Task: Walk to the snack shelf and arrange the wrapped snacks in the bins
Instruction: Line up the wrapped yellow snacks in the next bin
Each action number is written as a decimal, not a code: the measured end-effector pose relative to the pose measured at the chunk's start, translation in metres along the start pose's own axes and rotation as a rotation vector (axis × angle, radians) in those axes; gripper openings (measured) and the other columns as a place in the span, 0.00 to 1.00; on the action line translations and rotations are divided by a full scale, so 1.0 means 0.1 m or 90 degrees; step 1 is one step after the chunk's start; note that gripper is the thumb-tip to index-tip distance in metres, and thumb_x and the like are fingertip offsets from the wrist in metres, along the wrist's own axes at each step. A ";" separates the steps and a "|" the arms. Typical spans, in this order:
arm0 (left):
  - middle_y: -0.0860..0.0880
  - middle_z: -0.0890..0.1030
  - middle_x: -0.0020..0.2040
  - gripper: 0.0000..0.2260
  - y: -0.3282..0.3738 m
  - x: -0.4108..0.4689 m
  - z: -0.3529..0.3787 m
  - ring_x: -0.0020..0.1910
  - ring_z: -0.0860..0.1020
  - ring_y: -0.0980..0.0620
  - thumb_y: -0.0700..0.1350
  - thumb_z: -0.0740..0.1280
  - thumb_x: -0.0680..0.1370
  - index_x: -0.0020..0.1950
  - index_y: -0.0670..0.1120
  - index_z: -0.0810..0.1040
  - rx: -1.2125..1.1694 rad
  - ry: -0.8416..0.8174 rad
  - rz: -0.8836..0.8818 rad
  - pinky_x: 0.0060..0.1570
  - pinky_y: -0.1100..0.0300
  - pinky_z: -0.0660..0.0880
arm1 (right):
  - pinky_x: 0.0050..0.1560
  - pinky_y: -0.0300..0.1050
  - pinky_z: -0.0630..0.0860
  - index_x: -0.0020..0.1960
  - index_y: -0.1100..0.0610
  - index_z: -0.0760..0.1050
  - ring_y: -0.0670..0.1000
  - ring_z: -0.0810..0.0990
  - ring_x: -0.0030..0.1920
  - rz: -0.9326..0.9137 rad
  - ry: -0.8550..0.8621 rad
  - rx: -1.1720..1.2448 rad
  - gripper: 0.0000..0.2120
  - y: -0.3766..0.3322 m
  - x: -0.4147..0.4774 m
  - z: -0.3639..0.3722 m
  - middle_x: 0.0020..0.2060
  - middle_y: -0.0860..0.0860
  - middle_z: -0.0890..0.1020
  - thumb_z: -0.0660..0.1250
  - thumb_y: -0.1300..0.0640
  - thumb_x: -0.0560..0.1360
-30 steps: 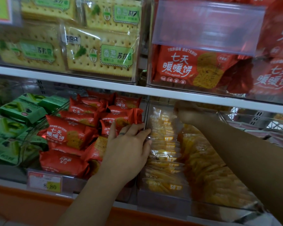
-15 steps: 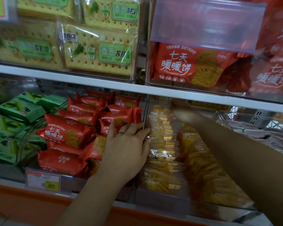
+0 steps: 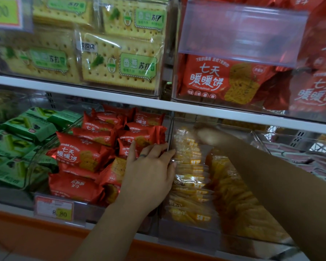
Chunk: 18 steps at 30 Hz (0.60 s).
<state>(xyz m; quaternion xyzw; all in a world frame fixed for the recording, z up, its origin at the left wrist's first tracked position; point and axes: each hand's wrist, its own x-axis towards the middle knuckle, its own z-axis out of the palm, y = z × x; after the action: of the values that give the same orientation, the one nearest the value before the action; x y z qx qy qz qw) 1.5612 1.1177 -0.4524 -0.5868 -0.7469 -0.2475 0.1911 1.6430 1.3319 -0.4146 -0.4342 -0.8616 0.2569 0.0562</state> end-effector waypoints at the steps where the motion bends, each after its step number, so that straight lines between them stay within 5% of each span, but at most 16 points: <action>1: 0.53 0.82 0.56 0.20 0.00 0.00 0.00 0.54 0.80 0.51 0.54 0.54 0.75 0.56 0.52 0.82 -0.001 -0.002 -0.001 0.62 0.37 0.64 | 0.30 0.42 0.63 0.40 0.61 0.72 0.50 0.67 0.29 -0.004 -0.017 -0.001 0.11 -0.01 -0.03 -0.01 0.29 0.54 0.70 0.54 0.63 0.78; 8: 0.53 0.81 0.56 0.20 -0.01 0.00 -0.01 0.55 0.80 0.51 0.54 0.54 0.75 0.56 0.52 0.82 -0.006 -0.012 0.000 0.62 0.36 0.64 | 0.39 0.42 0.64 0.56 0.64 0.76 0.57 0.78 0.51 -0.037 0.034 -0.083 0.17 -0.04 -0.25 -0.06 0.50 0.59 0.80 0.53 0.54 0.81; 14: 0.53 0.81 0.56 0.20 0.00 0.00 -0.02 0.54 0.80 0.51 0.54 0.54 0.75 0.55 0.52 0.82 -0.009 -0.019 -0.005 0.62 0.37 0.64 | 0.31 0.42 0.64 0.58 0.64 0.74 0.49 0.69 0.31 0.032 0.007 0.131 0.15 -0.07 -0.20 0.04 0.34 0.55 0.74 0.58 0.55 0.80; 18: 0.52 0.81 0.56 0.20 0.01 0.01 -0.04 0.54 0.80 0.50 0.54 0.54 0.75 0.55 0.52 0.82 -0.015 -0.034 -0.009 0.62 0.36 0.64 | 0.37 0.43 0.67 0.56 0.58 0.73 0.50 0.70 0.34 0.023 -0.001 0.156 0.10 -0.06 -0.21 0.06 0.39 0.55 0.74 0.57 0.53 0.80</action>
<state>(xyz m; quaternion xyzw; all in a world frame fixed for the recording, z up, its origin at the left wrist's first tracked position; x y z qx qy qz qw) 1.5616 1.1162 -0.4491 -0.5902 -0.7527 -0.2420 0.1626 1.6495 1.3104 -0.4145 -0.4396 -0.8155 0.3618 0.1038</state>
